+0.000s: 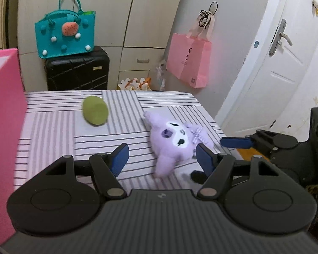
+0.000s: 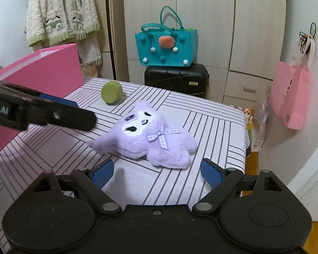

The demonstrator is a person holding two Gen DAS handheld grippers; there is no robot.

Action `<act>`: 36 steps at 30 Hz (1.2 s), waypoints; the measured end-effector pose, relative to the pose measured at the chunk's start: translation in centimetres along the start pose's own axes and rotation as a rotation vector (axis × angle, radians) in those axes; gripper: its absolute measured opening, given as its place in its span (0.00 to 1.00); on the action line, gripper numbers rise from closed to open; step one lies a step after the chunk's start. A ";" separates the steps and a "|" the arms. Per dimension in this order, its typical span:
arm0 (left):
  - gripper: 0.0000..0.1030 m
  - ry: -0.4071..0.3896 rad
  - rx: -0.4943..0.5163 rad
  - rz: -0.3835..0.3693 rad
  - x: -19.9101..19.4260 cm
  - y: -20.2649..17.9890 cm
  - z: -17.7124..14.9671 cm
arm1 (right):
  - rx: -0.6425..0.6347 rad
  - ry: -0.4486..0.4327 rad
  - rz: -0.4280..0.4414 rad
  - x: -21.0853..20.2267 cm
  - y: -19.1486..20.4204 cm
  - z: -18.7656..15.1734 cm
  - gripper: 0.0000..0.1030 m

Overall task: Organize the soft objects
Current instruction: 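Lower the left tool onto the purple plush toy and close on it, then lift and carry the purple plush toy with the left tool over the box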

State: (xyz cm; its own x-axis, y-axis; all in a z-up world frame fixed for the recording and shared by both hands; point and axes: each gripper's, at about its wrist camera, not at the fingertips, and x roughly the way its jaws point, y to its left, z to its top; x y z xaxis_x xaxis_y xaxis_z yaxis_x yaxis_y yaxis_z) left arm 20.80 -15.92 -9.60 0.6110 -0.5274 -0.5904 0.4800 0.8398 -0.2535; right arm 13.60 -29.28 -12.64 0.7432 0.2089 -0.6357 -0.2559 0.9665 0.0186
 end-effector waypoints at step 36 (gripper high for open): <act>0.38 -0.007 -0.128 -0.065 4.8 -0.1 -1.9 | 0.025 -0.010 -0.010 1.6 1.7 0.0 0.79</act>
State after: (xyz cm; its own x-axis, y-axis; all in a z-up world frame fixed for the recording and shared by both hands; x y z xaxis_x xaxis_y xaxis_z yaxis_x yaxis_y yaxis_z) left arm 22.48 -18.31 -13.90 0.5860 -0.5818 -0.5640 0.4347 0.8131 -0.3871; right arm 14.37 -27.35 -13.66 0.7516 0.2005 -0.6284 -0.2327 0.9720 0.0318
